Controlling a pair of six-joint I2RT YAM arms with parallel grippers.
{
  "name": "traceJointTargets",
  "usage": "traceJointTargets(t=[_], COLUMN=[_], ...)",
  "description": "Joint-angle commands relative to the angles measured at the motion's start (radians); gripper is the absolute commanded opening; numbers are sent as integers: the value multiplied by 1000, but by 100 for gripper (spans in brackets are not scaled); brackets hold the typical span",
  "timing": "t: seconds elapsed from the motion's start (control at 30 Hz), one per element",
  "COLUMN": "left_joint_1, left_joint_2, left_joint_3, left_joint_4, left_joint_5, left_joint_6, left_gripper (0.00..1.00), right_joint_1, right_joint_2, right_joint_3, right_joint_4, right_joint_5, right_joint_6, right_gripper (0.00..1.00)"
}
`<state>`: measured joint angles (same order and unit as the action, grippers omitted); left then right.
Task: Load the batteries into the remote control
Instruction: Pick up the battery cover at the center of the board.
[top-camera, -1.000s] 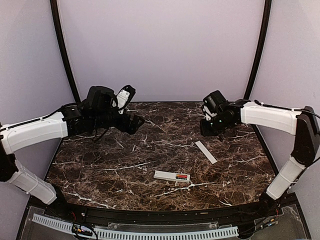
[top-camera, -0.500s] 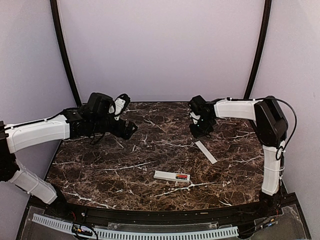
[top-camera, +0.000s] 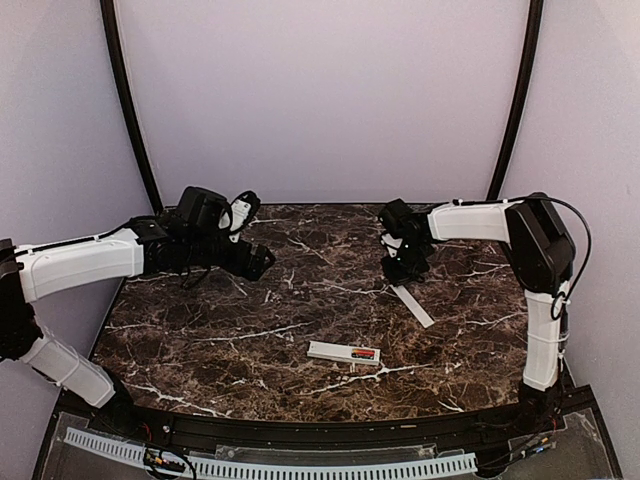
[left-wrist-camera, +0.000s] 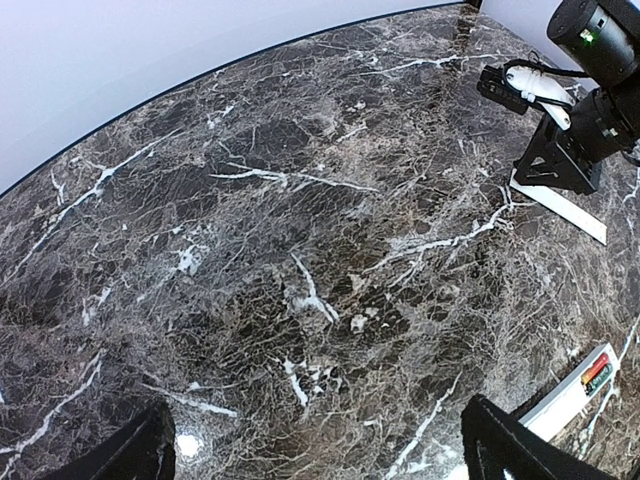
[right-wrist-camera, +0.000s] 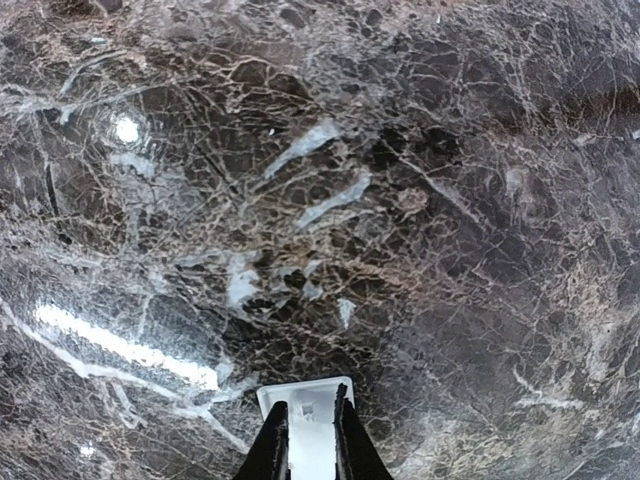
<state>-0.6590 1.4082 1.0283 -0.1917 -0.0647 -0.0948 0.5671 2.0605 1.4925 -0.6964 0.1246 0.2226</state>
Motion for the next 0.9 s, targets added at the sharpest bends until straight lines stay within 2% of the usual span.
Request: traceJointTargets(t=[0.0, 0.13, 0.33, 0.6, 0.73, 0.87], left_joint_1=[4, 4, 4, 4, 4, 6], left_joint_2=[-6, -7, -3, -7, -8, -8], left_joint_3=[14, 17, 18, 20, 22, 22], left_joint_4=[-29, -33, -36, -40, -40, -40], left_joint_5=[13, 16, 22, 19, 24, 30], left_joint_6=[-12, -11, -8, -6, -5, -5], left_gripper=[99, 99, 99, 99, 99, 99], right_joint_1=[-4, -4, -5, -4, -4, -4], right_joint_2=[21, 26, 25, 67, 65, 38], right_joint_3=[15, 7, -13, -11, -22, -30], right_joint_4=[-10, -6, 18, -3, 0, 12], right_joint_5=[29, 8, -52, -3, -8, -21], right_joint_6=[2, 2, 12, 12, 14, 11], right_gripper=[15, 11, 11, 9, 0, 0])
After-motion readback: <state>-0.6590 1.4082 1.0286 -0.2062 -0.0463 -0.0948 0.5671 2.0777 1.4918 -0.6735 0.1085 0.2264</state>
